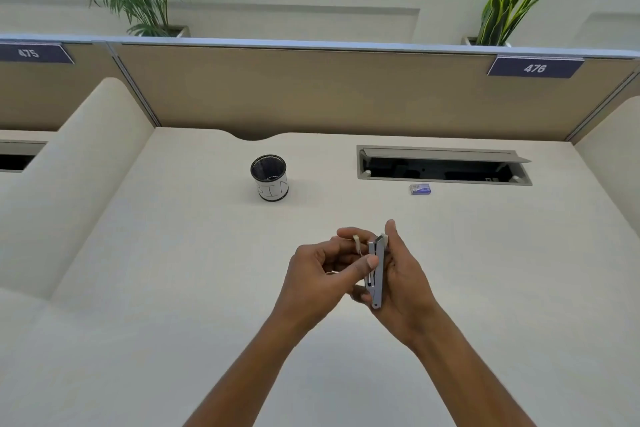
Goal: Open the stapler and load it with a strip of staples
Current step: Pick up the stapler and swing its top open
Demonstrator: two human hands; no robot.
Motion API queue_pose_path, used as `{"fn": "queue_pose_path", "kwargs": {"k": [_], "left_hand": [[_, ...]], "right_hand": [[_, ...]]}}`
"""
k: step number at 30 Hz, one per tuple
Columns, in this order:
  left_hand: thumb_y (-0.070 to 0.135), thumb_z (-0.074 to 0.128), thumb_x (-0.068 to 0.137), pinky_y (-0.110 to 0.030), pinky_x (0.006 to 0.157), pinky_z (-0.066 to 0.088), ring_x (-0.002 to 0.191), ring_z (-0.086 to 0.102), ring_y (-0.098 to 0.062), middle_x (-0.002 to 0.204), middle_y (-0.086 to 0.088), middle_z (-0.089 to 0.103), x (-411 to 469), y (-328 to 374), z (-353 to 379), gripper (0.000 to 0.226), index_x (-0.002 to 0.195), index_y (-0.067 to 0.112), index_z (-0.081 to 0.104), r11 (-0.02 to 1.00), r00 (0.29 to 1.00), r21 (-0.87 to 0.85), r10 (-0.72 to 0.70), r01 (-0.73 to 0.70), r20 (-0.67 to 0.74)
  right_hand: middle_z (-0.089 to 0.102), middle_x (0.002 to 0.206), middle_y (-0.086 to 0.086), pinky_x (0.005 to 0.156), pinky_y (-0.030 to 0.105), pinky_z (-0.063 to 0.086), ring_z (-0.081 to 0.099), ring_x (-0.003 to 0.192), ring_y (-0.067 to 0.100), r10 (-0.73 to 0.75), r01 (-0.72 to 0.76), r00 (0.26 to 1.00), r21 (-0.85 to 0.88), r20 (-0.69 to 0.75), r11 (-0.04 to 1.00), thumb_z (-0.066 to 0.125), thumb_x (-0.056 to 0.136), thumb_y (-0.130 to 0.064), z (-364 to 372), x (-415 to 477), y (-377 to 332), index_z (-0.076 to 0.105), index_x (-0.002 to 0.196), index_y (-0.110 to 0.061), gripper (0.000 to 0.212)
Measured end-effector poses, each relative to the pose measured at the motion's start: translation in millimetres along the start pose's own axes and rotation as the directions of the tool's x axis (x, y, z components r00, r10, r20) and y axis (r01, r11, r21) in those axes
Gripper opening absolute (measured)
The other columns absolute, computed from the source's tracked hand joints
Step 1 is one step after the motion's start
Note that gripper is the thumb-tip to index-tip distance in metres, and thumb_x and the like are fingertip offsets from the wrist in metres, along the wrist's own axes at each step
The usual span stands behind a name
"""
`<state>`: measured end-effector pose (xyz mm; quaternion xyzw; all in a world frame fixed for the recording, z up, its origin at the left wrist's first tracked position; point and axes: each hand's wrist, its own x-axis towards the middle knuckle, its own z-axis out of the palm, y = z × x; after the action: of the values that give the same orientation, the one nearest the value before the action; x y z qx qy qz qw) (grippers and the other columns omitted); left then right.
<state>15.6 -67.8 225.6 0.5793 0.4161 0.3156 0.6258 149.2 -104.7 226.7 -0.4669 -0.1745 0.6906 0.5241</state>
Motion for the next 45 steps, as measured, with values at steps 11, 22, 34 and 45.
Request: {"fn": "queue_pose_path", "kwargs": {"k": [11,22,34,45], "left_hand": [[0.013,0.074,0.092,-0.044,0.087,0.064,0.092,0.078,-0.028,0.095,-0.017,0.079,-10,8,-19,0.013,0.103,0.007,0.078,0.993,1.0,-0.119,-0.01,0.013,0.023],[0.014,0.072,0.094,-0.037,0.081,0.064,0.09,0.076,-0.022,0.096,-0.012,0.077,-14,13,-16,0.014,0.107,0.012,0.075,0.994,0.996,-0.107,-0.007,0.017,0.092],[0.018,0.06,0.102,-0.044,0.079,0.065,0.086,0.069,-0.013,0.088,-0.004,0.066,-18,13,-11,0.008,0.1,0.015,0.067,0.999,0.992,-0.031,-0.022,0.026,0.122],[0.017,0.066,0.098,-0.034,0.07,0.062,0.077,0.071,-0.007,0.079,0.008,0.072,-23,13,-7,0.009,0.104,0.013,0.071,0.991,0.992,-0.11,-0.062,0.075,0.112]], "right_hand": [[0.074,0.121,0.001,0.086,0.044,0.063,0.071,0.114,0.023,-0.28,0.279,0.957,-0.465,0.069,0.84,0.054,0.102,-0.018,-11,-37,-4,0.062,0.131,-0.028,0.032],[0.072,0.13,-0.002,0.089,0.049,0.062,0.075,0.108,0.024,-0.271,0.284,0.956,-0.574,0.111,0.768,0.061,0.098,-0.003,-9,-43,-2,0.046,0.147,-0.03,0.058],[0.079,0.103,0.012,0.073,0.038,0.064,0.078,0.091,0.031,-0.328,0.345,0.936,-0.519,0.128,0.782,0.056,0.1,-0.003,-8,-44,-6,0.05,0.124,-0.02,0.03],[0.079,0.106,0.014,0.078,0.051,0.064,0.077,0.097,0.032,-0.262,0.299,0.954,-0.518,0.145,0.802,0.057,0.1,-0.008,-16,-46,-9,0.05,0.13,-0.025,0.036]]}}
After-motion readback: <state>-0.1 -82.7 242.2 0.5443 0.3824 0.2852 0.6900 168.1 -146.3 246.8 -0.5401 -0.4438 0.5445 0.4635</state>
